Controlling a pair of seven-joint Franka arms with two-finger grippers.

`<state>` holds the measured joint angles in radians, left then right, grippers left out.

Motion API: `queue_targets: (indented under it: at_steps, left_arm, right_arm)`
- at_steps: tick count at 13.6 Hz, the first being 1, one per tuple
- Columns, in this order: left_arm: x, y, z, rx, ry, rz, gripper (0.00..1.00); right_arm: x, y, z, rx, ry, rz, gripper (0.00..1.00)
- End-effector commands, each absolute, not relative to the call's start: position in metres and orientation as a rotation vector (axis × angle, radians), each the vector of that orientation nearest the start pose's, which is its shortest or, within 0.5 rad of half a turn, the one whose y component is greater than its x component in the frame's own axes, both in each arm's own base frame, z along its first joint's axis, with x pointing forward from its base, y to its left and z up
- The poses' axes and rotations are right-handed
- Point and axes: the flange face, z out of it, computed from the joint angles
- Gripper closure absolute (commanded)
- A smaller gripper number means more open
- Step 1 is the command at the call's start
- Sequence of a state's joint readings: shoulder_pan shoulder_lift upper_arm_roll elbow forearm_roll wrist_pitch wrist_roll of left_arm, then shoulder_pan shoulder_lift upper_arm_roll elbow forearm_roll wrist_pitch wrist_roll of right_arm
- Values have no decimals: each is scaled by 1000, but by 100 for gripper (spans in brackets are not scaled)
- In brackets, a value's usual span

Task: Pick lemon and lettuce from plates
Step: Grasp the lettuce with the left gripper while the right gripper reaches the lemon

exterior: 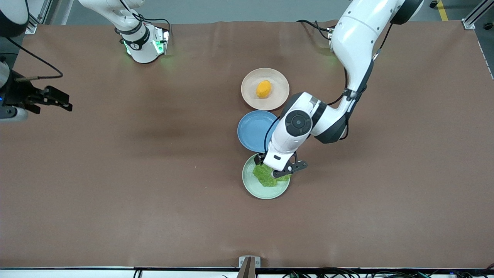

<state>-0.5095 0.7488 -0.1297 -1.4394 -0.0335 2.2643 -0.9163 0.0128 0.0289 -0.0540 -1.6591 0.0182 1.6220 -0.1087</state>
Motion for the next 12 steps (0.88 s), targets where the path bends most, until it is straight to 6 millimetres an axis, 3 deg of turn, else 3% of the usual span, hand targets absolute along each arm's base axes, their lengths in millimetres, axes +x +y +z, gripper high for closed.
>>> queue_targets:
  at_steps: [1,3,4,6,8,9,12]
  left_arm:
    - [602,-428,232,-3232,-524,5,1]
    - [602,-428,218,-3217,-457,-40,2]
    - [600,-429,211,-3212,-451,-32,8]
    - [599,-429,208,-3211,-449,-28,18]
    - [599,-429,208,-3209,-447,-27,29]
    - [597,-428,201,-3203,-446,-16,33]
    - [596,-429,197,-3200,-439,-9,40]
  right_arm:
    - [603,-19,529,-3128,-114,187,0]
    - [603,-10,525,-3116,-107,199,0]
    - [601,1,514,-3098,-76,236,0]
    - [592,23,508,-3026,170,275,0]
    - [586,74,512,-3044,169,274,0]
    - [581,91,513,-3049,231,288,0]
    - [547,175,520,-3054,522,299,0]
